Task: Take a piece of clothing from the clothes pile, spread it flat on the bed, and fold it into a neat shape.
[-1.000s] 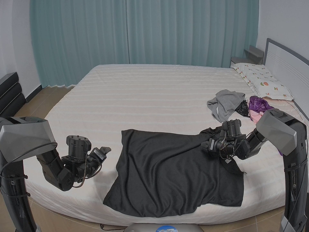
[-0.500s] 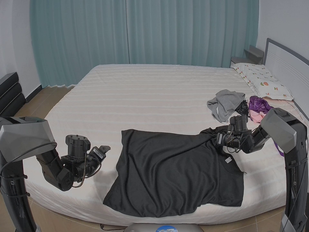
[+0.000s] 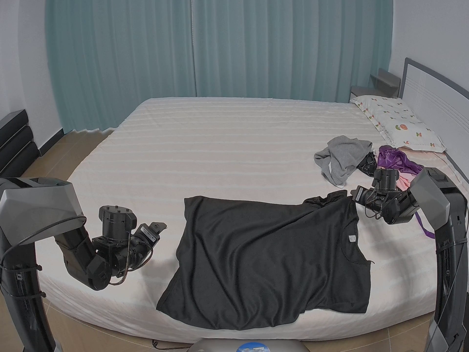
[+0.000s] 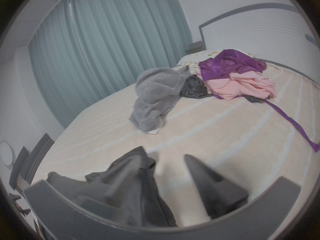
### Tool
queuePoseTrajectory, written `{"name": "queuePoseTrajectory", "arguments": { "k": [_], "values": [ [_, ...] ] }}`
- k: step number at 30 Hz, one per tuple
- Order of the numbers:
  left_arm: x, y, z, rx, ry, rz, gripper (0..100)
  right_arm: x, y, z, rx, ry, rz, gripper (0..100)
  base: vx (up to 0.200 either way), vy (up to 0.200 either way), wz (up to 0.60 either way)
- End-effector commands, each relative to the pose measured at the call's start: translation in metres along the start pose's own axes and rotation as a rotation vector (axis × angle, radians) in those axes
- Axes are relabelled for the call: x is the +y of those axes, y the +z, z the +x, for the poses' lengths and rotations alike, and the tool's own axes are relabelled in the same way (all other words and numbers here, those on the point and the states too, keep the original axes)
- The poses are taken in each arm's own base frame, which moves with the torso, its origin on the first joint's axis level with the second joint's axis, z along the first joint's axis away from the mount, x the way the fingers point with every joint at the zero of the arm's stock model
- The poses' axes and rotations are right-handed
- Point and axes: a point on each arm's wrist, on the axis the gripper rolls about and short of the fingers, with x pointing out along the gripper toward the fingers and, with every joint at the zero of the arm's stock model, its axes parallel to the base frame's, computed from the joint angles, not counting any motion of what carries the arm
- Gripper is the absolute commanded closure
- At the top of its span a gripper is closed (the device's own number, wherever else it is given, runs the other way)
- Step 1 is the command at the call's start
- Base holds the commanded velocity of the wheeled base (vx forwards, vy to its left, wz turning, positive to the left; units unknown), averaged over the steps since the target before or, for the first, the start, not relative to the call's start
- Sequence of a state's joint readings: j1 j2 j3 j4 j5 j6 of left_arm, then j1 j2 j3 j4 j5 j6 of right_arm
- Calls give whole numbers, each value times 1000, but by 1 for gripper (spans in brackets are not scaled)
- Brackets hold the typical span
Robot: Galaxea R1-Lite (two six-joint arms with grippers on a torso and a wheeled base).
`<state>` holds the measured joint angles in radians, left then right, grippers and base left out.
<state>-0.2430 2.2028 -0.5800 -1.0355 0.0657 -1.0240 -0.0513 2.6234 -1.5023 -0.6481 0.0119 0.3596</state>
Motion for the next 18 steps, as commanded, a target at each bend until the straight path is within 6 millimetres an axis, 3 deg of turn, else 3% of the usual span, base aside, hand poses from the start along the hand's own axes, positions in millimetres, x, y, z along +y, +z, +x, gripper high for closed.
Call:
{"name": "queuePoseTrajectory", "arguments": {
  "k": [1,7,9,15,18],
  "values": [
    [1,1,1,-1,5,-4,0,-8,-9,7,16,8,40,0,0,0,0],
    [3,0,-2,-6,-1,-3,0,1,10,-17,26,106,172,0,0,0,0],
    [3,-1,-5,-15,-17,1,0,4,13,-36,46,127,199,0,0,0,0],
    [6,-5,-13,-25,-46,6,0,8,7,-85,69,210,265,0,0,0,0],
    [8,-7,-17,-24,-52,8,0,6,-6,-116,69,224,282,0,0,0,0]
  ]
}}
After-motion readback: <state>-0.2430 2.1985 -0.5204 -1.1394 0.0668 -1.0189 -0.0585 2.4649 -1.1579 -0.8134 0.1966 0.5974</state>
